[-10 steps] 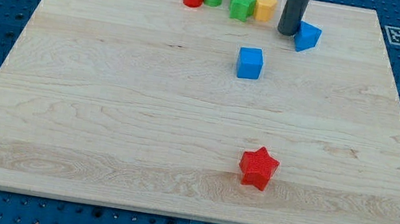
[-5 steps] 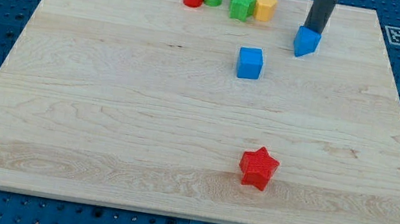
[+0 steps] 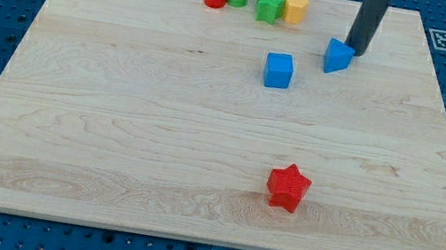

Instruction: Push the blue triangle close to blue cube

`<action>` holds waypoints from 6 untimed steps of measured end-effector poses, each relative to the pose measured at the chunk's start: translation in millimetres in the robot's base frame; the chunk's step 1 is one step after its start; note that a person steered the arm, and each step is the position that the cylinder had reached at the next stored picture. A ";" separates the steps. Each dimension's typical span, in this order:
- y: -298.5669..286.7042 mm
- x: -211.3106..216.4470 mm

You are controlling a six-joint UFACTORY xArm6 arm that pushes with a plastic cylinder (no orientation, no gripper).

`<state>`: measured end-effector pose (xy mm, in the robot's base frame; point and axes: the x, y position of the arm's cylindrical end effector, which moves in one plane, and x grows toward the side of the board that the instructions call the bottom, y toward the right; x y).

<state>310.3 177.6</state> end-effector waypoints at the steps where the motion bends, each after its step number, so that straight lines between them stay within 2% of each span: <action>1: 0.0 13.9; 2: -1.3 15.9; 4: -17.3 -10.8; 6: -26.0 24.3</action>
<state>334.6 151.5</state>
